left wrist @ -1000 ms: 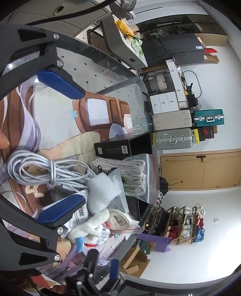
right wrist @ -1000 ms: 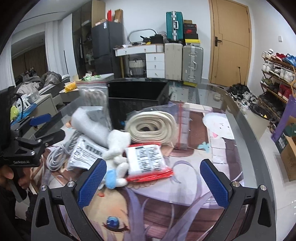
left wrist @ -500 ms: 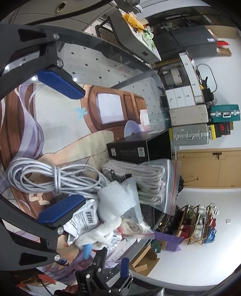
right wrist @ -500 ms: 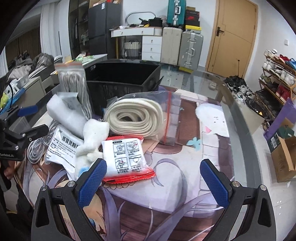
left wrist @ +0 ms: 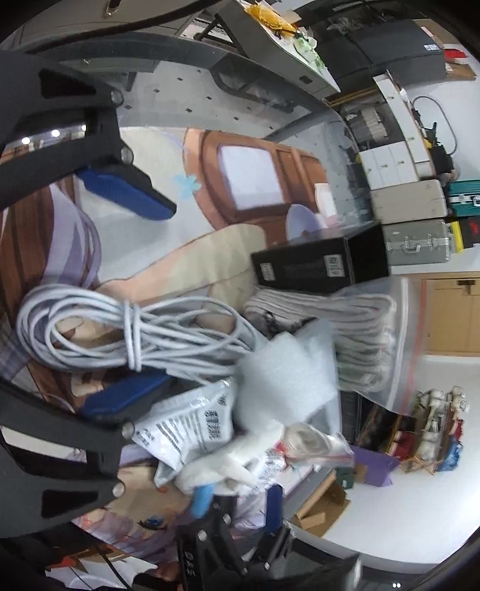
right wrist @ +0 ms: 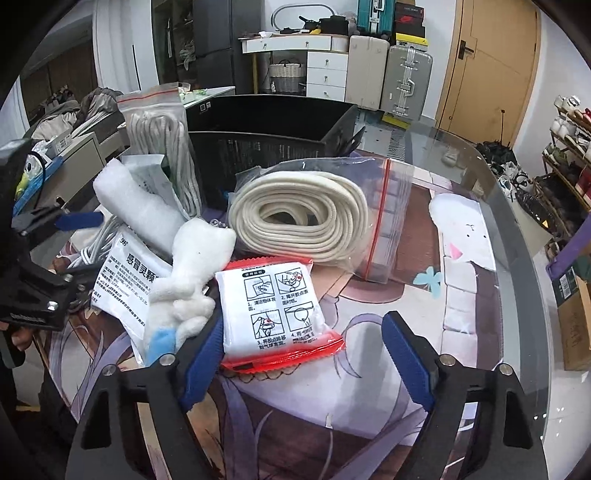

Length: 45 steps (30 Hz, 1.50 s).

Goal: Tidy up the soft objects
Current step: 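Grasp the white cable bundle with left tool while right tool grasps red-white packet, then carry both items over the black box while right tool releases the packet inside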

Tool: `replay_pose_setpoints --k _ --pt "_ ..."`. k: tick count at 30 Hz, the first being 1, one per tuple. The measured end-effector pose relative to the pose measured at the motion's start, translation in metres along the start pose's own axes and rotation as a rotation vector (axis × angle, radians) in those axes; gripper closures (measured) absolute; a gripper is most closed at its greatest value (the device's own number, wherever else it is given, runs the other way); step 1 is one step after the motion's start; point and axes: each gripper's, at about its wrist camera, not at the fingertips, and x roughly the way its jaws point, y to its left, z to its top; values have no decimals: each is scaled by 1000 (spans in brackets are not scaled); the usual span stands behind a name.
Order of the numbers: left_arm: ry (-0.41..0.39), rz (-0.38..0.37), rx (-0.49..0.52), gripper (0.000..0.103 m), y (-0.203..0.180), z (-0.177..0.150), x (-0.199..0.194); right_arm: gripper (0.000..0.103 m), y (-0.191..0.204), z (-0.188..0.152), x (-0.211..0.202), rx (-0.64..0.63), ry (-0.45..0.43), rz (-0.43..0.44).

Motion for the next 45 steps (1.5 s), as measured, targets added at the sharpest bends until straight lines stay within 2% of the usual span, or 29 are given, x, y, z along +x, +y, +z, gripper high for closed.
replay_pose_setpoints --k 4,7,8,13,30,45 --pt "-22 -17 27 44 -5 -2 -4 25 0 3 4 4 -1 18" --pt "-35 -35 48 65 -12 -2 -7 30 1 4 3 0 -2 28" --pt "-39 -36 51 66 -14 -3 -8 31 3 2 1 -2 -2 30" --pt "-54 -37 28 68 -12 -4 -10 40 8 -2 -3 -4 -11 36" --pt "-108 -16 11 72 -15 -8 -20 44 12 -21 -27 11 -91 -19" --pt "-230 -8 -54 72 8 -2 -67 44 22 -11 -80 11 -246 -13"
